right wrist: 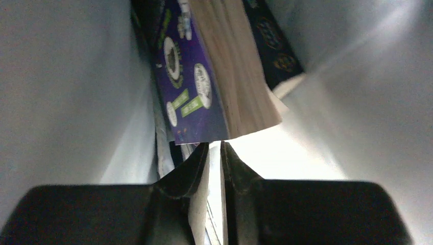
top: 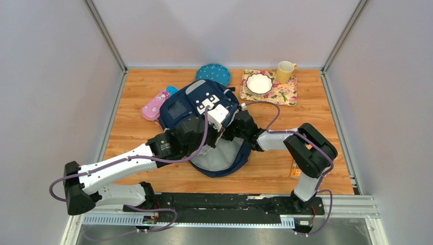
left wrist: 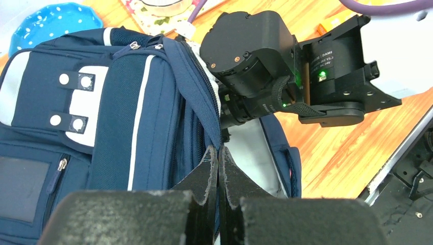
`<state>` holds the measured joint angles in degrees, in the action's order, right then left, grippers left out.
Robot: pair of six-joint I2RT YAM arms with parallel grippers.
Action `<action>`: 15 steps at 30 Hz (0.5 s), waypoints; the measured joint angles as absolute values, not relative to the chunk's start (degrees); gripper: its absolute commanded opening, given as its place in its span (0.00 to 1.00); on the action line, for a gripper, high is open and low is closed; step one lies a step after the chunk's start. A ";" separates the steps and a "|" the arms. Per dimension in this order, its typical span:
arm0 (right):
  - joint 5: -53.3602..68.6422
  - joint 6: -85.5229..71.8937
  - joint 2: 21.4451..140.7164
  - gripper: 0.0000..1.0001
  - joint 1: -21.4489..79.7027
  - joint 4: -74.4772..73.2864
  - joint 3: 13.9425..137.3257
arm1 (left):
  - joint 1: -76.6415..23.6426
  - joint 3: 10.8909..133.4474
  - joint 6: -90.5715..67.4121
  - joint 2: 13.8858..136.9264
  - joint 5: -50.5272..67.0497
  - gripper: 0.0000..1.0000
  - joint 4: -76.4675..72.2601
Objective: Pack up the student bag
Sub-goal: Place the book in the student bag.
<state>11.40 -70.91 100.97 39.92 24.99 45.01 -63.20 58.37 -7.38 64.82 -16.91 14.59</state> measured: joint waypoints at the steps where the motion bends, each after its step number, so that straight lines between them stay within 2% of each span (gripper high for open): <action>1: 11.25 -70.61 101.08 0.20 39.94 25.32 45.47 | -63.16 58.19 -7.40 64.38 -16.88 0.00 14.37; 4: 10.50 -69.89 101.30 0.36 39.92 25.74 46.68 | -62.96 57.78 -7.60 63.51 -16.80 0.00 14.24; 7: 10.33 -68.88 101.49 0.44 39.72 25.80 46.92 | -62.89 57.32 -7.84 63.20 -16.60 0.00 14.24; 11: 10.07 -67.88 100.42 0.50 39.66 26.11 44.82 | -62.92 56.18 -8.51 63.11 -16.36 0.00 13.87; 15: 9.98 -65.60 92.38 0.51 39.66 23.59 38.15 | -62.96 54.76 -8.93 62.76 -15.94 0.00 13.85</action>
